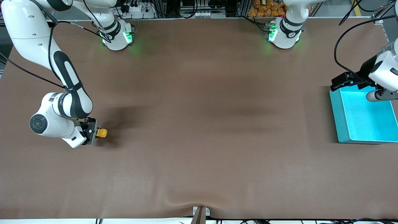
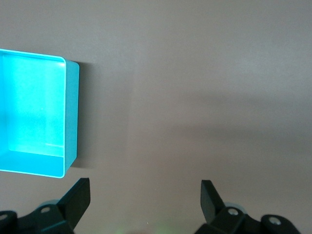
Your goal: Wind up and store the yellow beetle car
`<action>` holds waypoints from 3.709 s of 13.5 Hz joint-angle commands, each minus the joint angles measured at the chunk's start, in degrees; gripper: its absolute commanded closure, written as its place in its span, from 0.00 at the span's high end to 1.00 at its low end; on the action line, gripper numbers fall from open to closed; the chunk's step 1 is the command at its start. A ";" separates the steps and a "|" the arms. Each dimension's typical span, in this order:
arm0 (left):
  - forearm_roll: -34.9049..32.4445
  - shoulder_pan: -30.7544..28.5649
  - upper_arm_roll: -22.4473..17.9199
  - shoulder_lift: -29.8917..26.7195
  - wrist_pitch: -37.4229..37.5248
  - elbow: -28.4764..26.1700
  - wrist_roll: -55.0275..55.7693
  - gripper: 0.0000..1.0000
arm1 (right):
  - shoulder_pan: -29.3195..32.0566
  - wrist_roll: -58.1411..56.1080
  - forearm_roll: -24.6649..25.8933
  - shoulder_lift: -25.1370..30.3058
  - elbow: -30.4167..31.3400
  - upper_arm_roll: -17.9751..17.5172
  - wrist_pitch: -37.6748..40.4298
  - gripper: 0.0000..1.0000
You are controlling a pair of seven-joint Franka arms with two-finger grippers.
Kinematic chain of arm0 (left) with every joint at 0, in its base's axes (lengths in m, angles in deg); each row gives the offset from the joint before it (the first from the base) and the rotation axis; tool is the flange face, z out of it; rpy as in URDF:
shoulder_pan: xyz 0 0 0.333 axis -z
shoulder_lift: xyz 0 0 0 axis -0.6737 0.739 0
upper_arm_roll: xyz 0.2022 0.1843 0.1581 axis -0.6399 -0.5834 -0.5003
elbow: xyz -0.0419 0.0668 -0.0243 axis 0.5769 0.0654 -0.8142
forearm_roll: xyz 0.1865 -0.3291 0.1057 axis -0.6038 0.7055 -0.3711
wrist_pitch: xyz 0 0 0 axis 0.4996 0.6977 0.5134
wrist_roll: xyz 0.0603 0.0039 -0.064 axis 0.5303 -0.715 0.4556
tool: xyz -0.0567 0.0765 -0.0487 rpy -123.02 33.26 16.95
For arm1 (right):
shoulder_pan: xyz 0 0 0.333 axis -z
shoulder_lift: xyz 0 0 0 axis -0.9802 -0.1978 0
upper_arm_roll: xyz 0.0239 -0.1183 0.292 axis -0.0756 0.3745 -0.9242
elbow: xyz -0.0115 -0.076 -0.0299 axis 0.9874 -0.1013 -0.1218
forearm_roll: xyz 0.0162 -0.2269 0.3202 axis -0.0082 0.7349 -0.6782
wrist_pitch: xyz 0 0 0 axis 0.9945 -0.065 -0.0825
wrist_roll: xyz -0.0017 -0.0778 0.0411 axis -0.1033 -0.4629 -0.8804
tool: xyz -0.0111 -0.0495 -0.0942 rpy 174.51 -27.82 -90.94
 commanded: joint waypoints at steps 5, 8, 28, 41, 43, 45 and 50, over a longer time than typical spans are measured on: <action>-0.92 -0.25 0.29 -0.17 -0.46 -0.18 1.56 1.00 | 0.48 -2.99 -0.48 0.44 0.71 -0.28 -1.33 0.14; -0.92 -0.16 0.29 0.10 -0.46 -0.18 1.56 1.00 | 0.75 -3.08 -0.57 0.09 0.79 -0.28 -1.42 0.11; -0.92 0.63 0.64 1.15 -1.34 -0.18 1.82 1.00 | 6.11 -11.86 -0.84 -4.92 0.44 -0.28 -6.78 0.07; -0.84 0.98 0.73 1.15 -1.60 -0.71 1.82 1.00 | 11.47 -19.77 -0.04 -6.24 -0.70 -0.10 -6.96 0.07; -0.66 1.07 0.73 1.15 -1.60 -0.71 1.82 1.00 | 12.26 -19.95 0.04 -6.42 -0.70 -0.10 -6.96 0.07; -0.57 1.15 1.26 1.15 -1.60 -0.71 1.82 1.00 | 12.87 -20.91 0.04 -6.42 -0.70 -0.10 -6.96 0.07; -0.57 1.42 1.52 1.15 -1.60 -0.71 1.82 1.00 | 14.36 -22.94 0.04 -6.59 -1.05 0.33 -6.96 0.07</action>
